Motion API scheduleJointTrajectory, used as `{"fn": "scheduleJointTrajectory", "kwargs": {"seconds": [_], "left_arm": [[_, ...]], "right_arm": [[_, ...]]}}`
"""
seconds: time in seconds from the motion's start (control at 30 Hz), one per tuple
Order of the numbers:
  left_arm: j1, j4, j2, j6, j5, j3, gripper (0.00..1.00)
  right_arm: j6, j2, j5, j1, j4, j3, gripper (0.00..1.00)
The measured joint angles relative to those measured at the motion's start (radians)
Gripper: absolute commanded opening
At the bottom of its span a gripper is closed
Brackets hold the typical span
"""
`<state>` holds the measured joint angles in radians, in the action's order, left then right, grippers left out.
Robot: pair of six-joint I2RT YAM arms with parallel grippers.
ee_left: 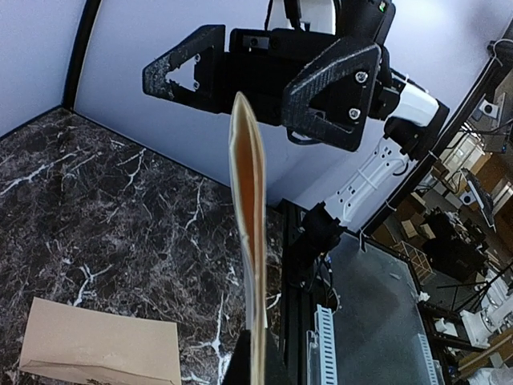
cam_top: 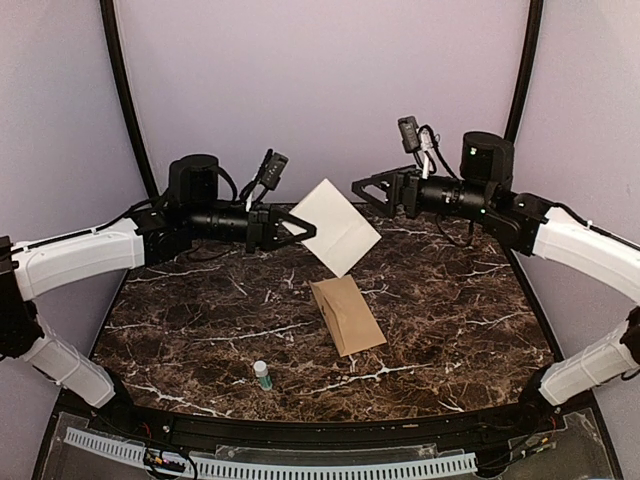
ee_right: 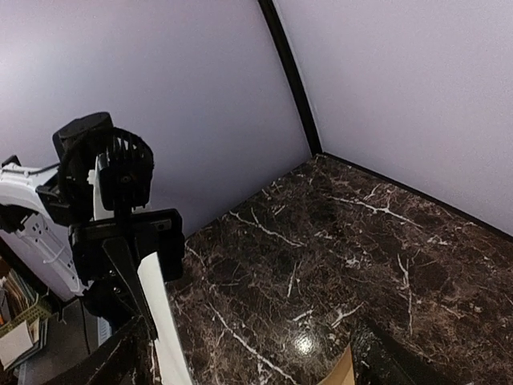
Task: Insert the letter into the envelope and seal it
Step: Place the letter in the envelope.
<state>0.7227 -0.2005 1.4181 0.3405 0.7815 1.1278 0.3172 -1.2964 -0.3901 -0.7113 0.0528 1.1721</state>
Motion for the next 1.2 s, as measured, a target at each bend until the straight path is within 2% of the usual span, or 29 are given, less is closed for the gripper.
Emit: {"fn": "scheduleJointTrajectory", "kwargs": {"seconds": [0.23, 0.33, 0.47, 0.63, 0.73, 0.77, 0.8, 0.83, 0.87, 0.93, 1.03, 1.2], "left_arm": [[0.000, 0.286, 0.051, -0.180, 0.061, 0.060, 0.00], [0.000, 0.331, 0.057, -0.210, 0.068, 0.063, 0.00], [0.000, 0.352, 0.057, -0.229, 0.077, 0.063, 0.00], [0.000, 0.356, 0.058, -0.233, 0.092, 0.065, 0.00], [0.000, 0.355, 0.058, -0.232, 0.095, 0.067, 0.03], [0.000, 0.354, 0.058, -0.232, 0.095, 0.067, 0.18], [0.000, 0.352, 0.058, -0.230, 0.094, 0.067, 0.30], [0.000, 0.349, 0.058, -0.232, 0.093, 0.067, 0.51], [0.000, 0.343, 0.058, -0.222, 0.090, 0.067, 0.65], [0.000, 0.317, 0.058, -0.201, 0.079, 0.066, 0.75], [0.000, 0.232, 0.052, -0.154, 0.053, 0.039, 0.76], [0.000, 0.036, 0.028, -0.020, 0.031, -0.060, 0.49]], "right_arm": [[-0.040, -0.099, -0.241, -0.002, -0.155, 0.055, 0.76], [-0.039, -0.122, -0.317, -0.003, -0.175, 0.055, 0.71], [-0.037, -0.141, -0.378, -0.010, -0.182, 0.055, 0.58], [-0.020, -0.182, -0.422, -0.027, -0.178, 0.055, 0.35], [-0.021, -0.202, -0.438, -0.034, -0.168, 0.056, 0.05], [-0.018, -0.208, -0.445, -0.036, -0.164, 0.057, 0.00], [-0.014, -0.210, -0.448, -0.037, -0.157, 0.058, 0.00], [-0.003, -0.211, -0.450, -0.038, -0.146, 0.056, 0.00], [0.010, -0.209, -0.448, -0.038, -0.123, 0.052, 0.00], [0.042, -0.196, -0.441, -0.038, -0.043, 0.025, 0.00], [0.096, -0.165, -0.422, -0.038, 0.087, -0.037, 0.00], [0.185, -0.132, -0.392, -0.037, 0.288, -0.097, 0.00]]}}
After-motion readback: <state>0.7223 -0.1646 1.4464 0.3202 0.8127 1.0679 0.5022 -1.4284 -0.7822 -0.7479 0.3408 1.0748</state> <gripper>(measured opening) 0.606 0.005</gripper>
